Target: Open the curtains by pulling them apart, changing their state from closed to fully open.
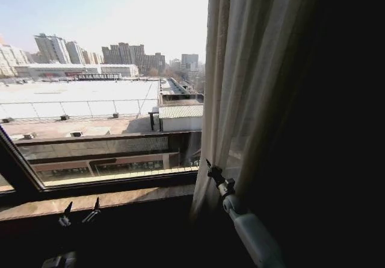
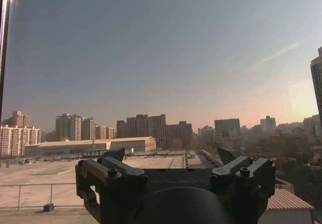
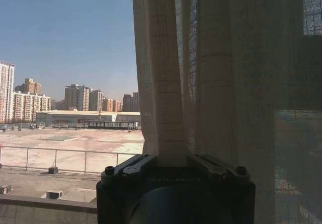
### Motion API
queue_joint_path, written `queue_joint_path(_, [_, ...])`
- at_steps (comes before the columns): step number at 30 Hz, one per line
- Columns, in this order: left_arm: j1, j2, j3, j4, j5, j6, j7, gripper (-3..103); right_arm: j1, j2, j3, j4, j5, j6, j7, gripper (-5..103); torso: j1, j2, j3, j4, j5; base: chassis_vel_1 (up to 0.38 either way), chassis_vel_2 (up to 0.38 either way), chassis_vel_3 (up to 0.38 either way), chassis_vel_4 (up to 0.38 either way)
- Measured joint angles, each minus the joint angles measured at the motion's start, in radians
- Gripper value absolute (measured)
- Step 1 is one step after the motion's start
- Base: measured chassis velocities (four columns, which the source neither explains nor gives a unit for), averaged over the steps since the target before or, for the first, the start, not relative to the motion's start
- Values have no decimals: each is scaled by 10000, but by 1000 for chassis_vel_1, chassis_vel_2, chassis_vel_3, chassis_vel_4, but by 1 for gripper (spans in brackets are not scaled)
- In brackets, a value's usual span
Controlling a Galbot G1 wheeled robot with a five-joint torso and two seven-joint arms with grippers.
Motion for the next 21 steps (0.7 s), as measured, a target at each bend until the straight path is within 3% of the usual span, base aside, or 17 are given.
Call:
queue_joint_path(13, [0,-1,2,0,0,0,2,100,90,70,-52,-179,-355,347,138,0,0,0,1,-2,1,-351,-343,352,354])
queue_joint_path(17, [0,-3,3,0,0,0,12,100,83,-17,-86,-148,-808,243,252,0,0,-1,1,-3,5,-131,-178,189,121])
queue_joint_path(21, [0,-3,3,0,0,0,12,100,125,-108,-74,-227,-1183,-115,963,0,0,0,0,-3,1,-20,-32,24,21])
